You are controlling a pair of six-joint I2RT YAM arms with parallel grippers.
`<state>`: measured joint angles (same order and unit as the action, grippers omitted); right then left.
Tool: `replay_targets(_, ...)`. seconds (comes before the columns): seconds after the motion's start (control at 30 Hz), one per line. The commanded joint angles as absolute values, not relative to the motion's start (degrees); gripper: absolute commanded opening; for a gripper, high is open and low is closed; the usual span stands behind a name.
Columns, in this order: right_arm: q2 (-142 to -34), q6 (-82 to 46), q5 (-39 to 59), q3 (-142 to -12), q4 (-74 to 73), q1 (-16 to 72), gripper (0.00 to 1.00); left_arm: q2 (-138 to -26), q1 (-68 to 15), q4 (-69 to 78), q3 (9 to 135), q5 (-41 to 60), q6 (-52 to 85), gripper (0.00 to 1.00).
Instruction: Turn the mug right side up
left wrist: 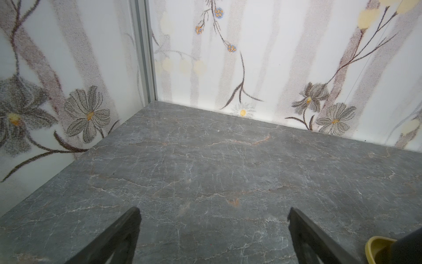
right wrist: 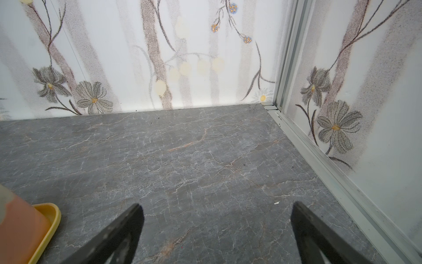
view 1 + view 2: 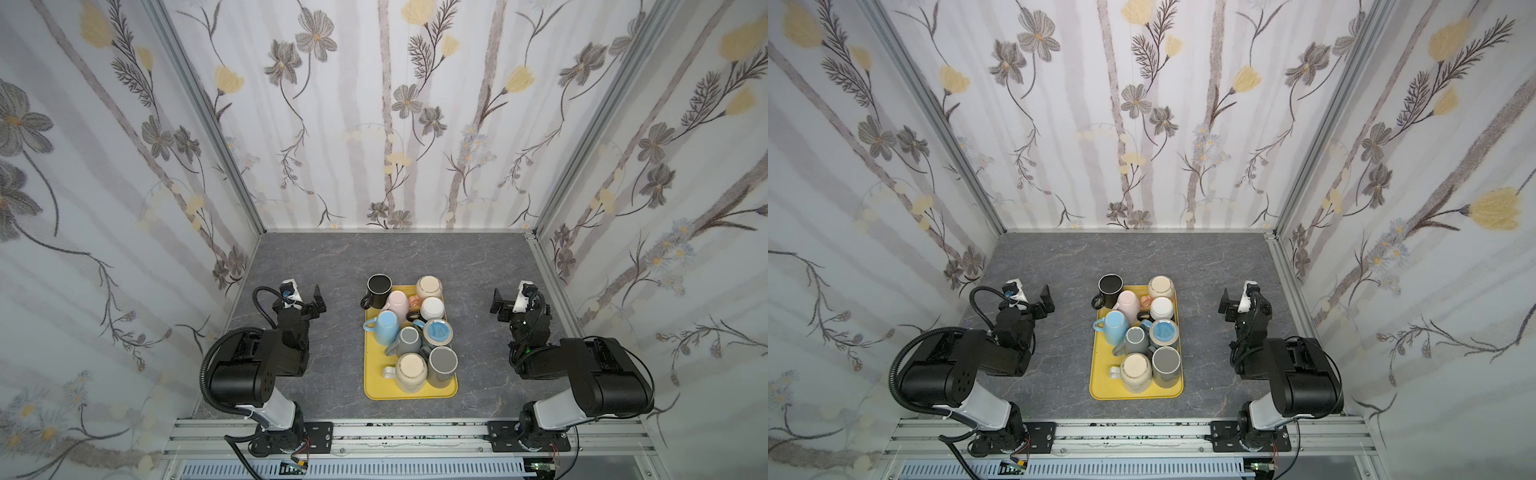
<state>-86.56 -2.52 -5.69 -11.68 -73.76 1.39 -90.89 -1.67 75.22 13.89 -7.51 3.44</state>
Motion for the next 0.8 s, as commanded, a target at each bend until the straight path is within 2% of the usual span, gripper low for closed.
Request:
replay_targets(0.0,-86.53,-1.67,-4.92,-11.83,-74.6,1.46,1.0,-90.93,-1.71,76.22,13.9,-8.0,3.31,1.0)
replay_targets(0.6,-86.28,-1.8,-5.57,-11.36,-75.43,1.59,1.0,-90.88,-1.76,76.67,13.81,-8.27,3.37,1.0)
replay_targets(0.7,-83.21,-1.94,-5.93,-9.87,-75.93,1.7,1.0,-87.51,-2.55,78.23,11.45,-13.27,4.21,1.0)
replay_targets(0.77,-78.22,-1.88,-8.01,-10.39,-70.29,2.28,1.0,-82.96,-3.27,74.44,11.33,-16.2,4.39,1.0)
